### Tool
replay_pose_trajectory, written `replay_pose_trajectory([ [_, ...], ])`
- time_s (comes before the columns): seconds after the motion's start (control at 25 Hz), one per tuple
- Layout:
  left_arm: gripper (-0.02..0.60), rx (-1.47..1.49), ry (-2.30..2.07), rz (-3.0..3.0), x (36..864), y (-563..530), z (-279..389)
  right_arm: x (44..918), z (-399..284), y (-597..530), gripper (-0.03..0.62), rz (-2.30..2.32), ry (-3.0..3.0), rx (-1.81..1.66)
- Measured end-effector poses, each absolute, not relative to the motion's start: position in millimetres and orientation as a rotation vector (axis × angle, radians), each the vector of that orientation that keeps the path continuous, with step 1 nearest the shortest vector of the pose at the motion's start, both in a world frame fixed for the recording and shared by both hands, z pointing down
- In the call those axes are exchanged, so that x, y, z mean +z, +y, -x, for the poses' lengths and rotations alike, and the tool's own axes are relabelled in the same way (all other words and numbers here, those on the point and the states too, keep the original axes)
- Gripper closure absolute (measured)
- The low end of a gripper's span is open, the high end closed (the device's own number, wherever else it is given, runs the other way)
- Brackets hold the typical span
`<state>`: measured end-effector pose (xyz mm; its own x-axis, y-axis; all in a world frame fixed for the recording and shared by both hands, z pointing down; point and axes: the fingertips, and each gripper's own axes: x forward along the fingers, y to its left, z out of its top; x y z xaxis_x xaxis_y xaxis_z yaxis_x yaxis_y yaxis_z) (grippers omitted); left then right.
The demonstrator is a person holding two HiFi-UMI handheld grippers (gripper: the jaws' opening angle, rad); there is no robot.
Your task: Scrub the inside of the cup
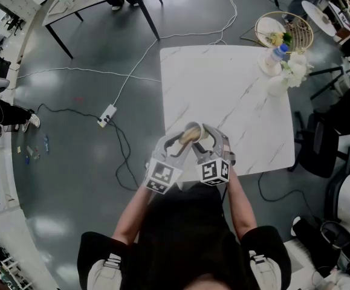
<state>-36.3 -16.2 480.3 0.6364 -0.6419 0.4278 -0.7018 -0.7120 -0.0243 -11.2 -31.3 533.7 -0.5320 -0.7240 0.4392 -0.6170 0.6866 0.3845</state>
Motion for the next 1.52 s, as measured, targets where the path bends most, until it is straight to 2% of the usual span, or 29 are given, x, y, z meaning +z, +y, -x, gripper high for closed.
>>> replay_pose_trajectory([
  [1.52,0.451,0.578,-1.190,-2.710,474.5,-20.5,34.5,532.7,-15.5,-32.2,0.315,-1.099,-2.308,-0.208],
])
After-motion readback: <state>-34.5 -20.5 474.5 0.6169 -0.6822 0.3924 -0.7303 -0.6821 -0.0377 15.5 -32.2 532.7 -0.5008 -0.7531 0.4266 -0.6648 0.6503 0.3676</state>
